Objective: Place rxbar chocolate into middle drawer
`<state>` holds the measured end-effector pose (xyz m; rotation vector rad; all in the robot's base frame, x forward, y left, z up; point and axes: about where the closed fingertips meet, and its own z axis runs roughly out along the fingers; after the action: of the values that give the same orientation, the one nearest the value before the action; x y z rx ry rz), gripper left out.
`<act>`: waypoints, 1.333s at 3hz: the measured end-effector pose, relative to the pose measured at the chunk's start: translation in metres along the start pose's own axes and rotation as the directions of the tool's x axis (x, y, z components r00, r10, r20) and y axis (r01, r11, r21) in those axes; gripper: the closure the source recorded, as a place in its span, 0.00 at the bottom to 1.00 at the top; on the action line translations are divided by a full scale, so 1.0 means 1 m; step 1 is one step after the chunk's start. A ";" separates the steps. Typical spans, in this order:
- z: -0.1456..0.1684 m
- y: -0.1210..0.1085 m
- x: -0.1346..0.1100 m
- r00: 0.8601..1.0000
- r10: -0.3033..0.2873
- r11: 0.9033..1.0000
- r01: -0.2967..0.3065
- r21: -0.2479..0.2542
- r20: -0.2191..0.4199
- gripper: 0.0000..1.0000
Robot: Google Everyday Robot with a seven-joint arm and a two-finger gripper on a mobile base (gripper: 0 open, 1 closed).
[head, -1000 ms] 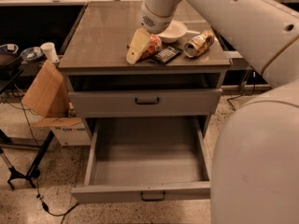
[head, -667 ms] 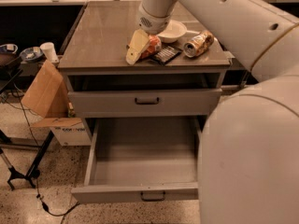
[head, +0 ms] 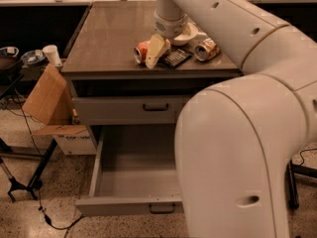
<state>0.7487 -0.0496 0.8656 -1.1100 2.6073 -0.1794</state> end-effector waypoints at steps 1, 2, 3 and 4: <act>0.013 -0.009 0.008 0.999 0.036 0.999 -0.035 0.007 -0.034 0.00; 0.022 -0.013 0.013 0.997 0.055 0.998 -0.054 0.009 -0.051 0.00; 0.033 -0.016 0.015 0.996 0.058 0.998 -0.058 0.003 -0.061 0.00; 0.055 -0.020 0.016 0.995 0.050 0.999 -0.052 -0.014 -0.090 0.00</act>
Offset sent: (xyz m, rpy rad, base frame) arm 0.0096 -0.0293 -0.0251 -0.0299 0.0393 -0.0965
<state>0.7693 -0.0744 0.8147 -1.0627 2.7182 -0.2011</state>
